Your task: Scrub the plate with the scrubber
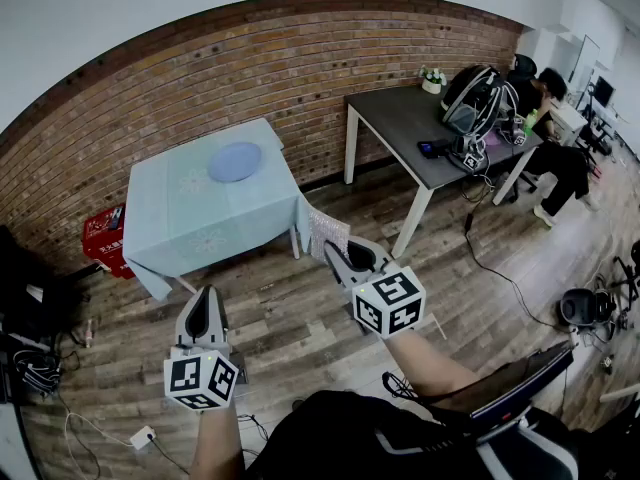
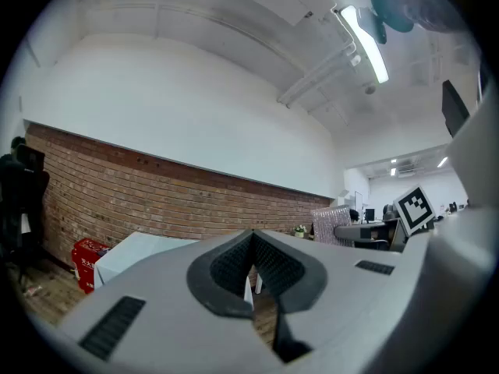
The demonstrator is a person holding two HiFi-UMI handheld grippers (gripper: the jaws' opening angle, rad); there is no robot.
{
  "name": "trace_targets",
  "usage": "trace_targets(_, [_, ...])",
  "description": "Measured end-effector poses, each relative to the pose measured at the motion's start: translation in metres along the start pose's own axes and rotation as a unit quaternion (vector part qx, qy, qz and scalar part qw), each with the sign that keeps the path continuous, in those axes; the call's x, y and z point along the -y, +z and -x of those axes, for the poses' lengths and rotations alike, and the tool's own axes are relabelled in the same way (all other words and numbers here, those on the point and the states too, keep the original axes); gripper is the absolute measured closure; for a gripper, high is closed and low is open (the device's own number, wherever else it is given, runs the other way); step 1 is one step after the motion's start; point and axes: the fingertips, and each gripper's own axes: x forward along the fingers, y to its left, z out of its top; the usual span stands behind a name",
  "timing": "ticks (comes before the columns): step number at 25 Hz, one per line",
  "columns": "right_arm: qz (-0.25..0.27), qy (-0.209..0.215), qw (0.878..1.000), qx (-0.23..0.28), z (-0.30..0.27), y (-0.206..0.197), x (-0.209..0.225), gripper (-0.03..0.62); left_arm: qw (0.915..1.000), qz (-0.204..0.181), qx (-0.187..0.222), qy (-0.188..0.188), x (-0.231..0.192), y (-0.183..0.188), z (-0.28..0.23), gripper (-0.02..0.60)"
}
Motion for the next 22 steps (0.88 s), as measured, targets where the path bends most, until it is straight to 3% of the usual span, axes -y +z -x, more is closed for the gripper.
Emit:
trace_targets(12, [-0.004, 0.002, 1.000, 0.005, -0.006, 0.004, -0.014, 0.522, 0.9999, -0.001, 0.006, -0.009, -0.008, 0.010, 0.012, 0.574])
trace_targets(22, [-0.039, -0.002, 0.999, 0.015, -0.020, 0.002, -0.035, 0.520, 0.9996, -0.008, 0.013, -0.023, -0.029, 0.013, 0.022, 0.572])
